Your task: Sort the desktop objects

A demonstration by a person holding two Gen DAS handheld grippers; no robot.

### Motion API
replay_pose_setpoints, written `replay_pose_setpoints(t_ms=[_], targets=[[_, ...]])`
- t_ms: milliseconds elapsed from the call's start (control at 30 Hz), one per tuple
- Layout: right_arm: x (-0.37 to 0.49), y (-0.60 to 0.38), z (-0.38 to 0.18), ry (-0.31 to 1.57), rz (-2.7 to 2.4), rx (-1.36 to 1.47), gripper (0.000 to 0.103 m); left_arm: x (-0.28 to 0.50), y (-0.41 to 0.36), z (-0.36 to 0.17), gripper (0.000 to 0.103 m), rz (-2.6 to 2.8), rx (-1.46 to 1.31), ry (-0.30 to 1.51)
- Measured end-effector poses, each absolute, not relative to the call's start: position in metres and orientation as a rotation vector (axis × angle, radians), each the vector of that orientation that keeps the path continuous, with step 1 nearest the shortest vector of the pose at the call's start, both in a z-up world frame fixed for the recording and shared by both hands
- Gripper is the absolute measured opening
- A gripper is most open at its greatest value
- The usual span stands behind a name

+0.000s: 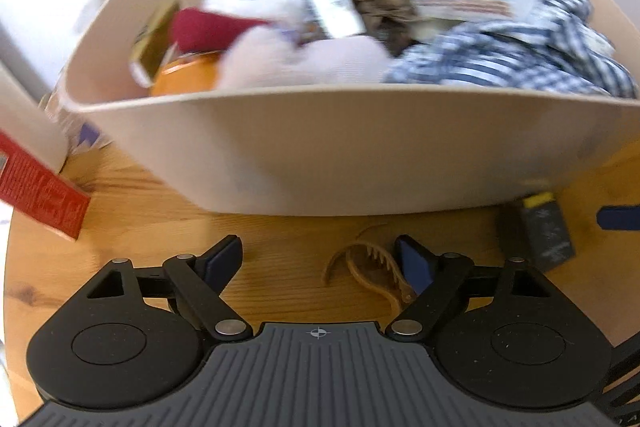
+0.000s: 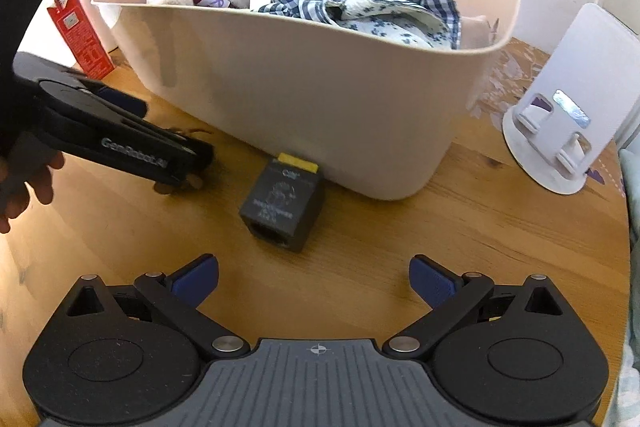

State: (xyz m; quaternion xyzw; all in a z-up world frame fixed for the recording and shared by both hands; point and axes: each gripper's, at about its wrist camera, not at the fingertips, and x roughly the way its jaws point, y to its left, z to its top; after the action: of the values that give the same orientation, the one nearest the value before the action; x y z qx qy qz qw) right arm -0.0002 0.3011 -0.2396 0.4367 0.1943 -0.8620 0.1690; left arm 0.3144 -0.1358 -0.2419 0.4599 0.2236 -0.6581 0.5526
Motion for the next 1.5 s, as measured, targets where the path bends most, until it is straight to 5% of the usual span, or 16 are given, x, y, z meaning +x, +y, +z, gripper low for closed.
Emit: replay_pose_setpoints(t_ms=[367, 600, 967, 1500], targets=[[-0.015, 0.289, -0.245, 0.475, -2.550, 1.251, 0.103, 0.354, -0.142, -0.236, 0.084, -1.525, 1.049, 0.547], [-0.020, 0.290, -0.241, 0.406, -2.653, 1.239, 0.089, 0.364, -0.144, -0.231, 0.064, -1.553, 1.021, 0.591], [-0.016, 0.289, -0.234, 0.423, -2.646, 1.253, 0.029, 0.359, -0.128, -0.232, 0.020, -1.618, 1.067, 0.584], [0.015, 0.308, -0.210, 0.412, -2.562, 1.245, 0.030, 0.361, -0.106, -0.222, 0.005, -1.638, 1.089, 0.615]])
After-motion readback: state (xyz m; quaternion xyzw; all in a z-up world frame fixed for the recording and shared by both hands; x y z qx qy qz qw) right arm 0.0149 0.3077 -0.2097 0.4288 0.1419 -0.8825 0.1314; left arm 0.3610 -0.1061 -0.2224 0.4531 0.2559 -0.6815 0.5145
